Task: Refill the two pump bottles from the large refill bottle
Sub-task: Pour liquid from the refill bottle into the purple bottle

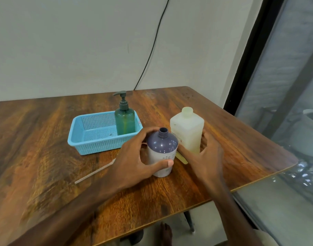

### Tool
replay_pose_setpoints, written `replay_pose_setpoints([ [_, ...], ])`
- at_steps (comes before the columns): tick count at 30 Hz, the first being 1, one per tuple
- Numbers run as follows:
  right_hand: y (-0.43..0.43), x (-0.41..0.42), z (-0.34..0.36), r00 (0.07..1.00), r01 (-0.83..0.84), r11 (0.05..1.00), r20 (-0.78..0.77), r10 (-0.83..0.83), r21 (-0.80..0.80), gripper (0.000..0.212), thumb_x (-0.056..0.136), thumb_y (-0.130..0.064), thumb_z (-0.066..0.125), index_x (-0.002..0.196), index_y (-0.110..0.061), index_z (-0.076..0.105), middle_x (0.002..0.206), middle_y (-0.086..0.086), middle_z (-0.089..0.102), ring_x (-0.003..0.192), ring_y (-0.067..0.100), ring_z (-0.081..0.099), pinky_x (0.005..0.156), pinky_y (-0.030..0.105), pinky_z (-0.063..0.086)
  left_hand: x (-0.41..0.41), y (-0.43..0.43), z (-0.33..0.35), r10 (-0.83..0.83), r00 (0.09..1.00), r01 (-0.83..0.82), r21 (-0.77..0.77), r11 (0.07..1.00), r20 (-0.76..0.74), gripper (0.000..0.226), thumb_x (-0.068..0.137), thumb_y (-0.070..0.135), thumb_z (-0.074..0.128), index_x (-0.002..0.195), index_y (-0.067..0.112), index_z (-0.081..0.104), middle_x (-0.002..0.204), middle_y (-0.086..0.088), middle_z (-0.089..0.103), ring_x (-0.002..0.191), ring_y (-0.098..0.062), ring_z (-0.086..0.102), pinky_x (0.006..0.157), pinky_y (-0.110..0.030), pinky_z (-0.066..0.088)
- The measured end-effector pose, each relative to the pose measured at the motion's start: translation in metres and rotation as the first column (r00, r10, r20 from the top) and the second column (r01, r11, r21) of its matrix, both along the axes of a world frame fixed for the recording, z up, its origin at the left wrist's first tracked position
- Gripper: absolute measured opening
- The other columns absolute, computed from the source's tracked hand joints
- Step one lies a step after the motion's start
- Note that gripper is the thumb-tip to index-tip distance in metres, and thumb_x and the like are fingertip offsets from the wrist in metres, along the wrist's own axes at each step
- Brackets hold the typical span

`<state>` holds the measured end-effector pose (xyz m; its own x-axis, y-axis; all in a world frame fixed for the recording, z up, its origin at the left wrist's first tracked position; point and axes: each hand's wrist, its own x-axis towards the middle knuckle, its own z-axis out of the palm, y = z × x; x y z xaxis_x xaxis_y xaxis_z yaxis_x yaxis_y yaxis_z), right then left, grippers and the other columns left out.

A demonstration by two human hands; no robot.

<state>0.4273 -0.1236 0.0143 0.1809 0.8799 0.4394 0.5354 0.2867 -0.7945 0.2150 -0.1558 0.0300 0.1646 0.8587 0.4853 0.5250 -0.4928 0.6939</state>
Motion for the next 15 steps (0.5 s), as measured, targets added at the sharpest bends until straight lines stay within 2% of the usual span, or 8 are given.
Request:
replay_pose_setpoints([
  [3,-0.008,0.014,0.003,0.997,0.004,1.0,0.073,-0.005,0.01,0.079,0.068,-0.058,0.084,0.134,-0.024,0.057,0.125,-0.013,0.061,0.11,0.009,0.061,0.08,0.028,0.058,-0.001,-0.002,0.0,-0.002,1.0,0.002,0.006,1.0,0.02,0.082,0.066,0.052,0.092,0.136,0.038,0.052,0.128,0.027,0.061,0.12,0.004,0.059,0.092,-0.01,0.05],
  [6,-0.018,0.026,0.007,0.993,0.003,1.0,0.121,-0.006,0.025,0.085,0.062,-0.07,0.077,0.133,-0.028,0.059,0.126,-0.011,0.065,0.109,0.011,0.063,0.078,0.036,0.062,-0.002,-0.005,0.0,-0.018,0.999,0.017,0.027,0.999,0.04,0.081,0.066,0.047,0.094,0.135,0.035,0.054,0.129,0.023,0.063,0.12,-0.001,0.061,0.091,-0.014,0.052],
  [8,-0.026,0.032,0.011,0.989,-0.011,0.998,0.147,0.003,0.054,0.081,0.061,-0.07,0.076,0.13,-0.03,0.06,0.121,-0.012,0.065,0.106,0.01,0.063,0.076,0.037,0.061,-0.002,-0.008,0.0,-0.022,0.998,0.02,0.038,0.999,0.055,0.08,0.065,0.044,0.095,0.134,0.034,0.056,0.128,0.021,0.064,0.119,-0.003,0.063,0.092,-0.017,0.053],
  [10,-0.033,0.037,0.015,0.983,-0.019,0.997,0.182,0.004,0.078,0.081,0.061,-0.06,0.081,0.131,-0.028,0.06,0.121,-0.011,0.064,0.108,0.011,0.06,0.079,0.032,0.056,-0.003,-0.01,0.001,-0.016,0.999,0.014,0.051,0.999,0.051,0.08,0.065,0.044,0.096,0.134,0.033,0.057,0.127,0.02,0.065,0.118,-0.004,0.064,0.093,-0.02,0.054],
  [13,-0.04,0.043,0.021,0.975,-0.035,0.994,0.222,0.012,0.1,0.08,0.062,-0.038,0.091,0.134,-0.024,0.06,0.124,-0.007,0.063,0.113,0.013,0.057,0.081,0.017,0.045,-0.003,-0.011,0.001,-0.012,1.0,0.011,0.059,0.998,0.007,0.08,0.067,0.052,0.093,0.137,0.035,0.057,0.129,0.022,0.065,0.12,-0.002,0.063,0.094,-0.026,0.056],
  [15,-0.044,0.046,0.025,0.97,-0.032,0.993,0.241,0.004,0.111,0.081,0.061,-0.031,0.093,0.134,-0.02,0.061,0.128,-0.003,0.063,0.116,0.018,0.057,0.086,0.025,0.048,-0.004,-0.01,0.0,-0.01,0.999,0.012,0.064,0.998,-0.033,0.081,0.068,0.058,0.09,0.138,0.04,0.055,0.13,0.025,0.063,0.121,0.0,0.06,0.094,-0.026,0.055],
])
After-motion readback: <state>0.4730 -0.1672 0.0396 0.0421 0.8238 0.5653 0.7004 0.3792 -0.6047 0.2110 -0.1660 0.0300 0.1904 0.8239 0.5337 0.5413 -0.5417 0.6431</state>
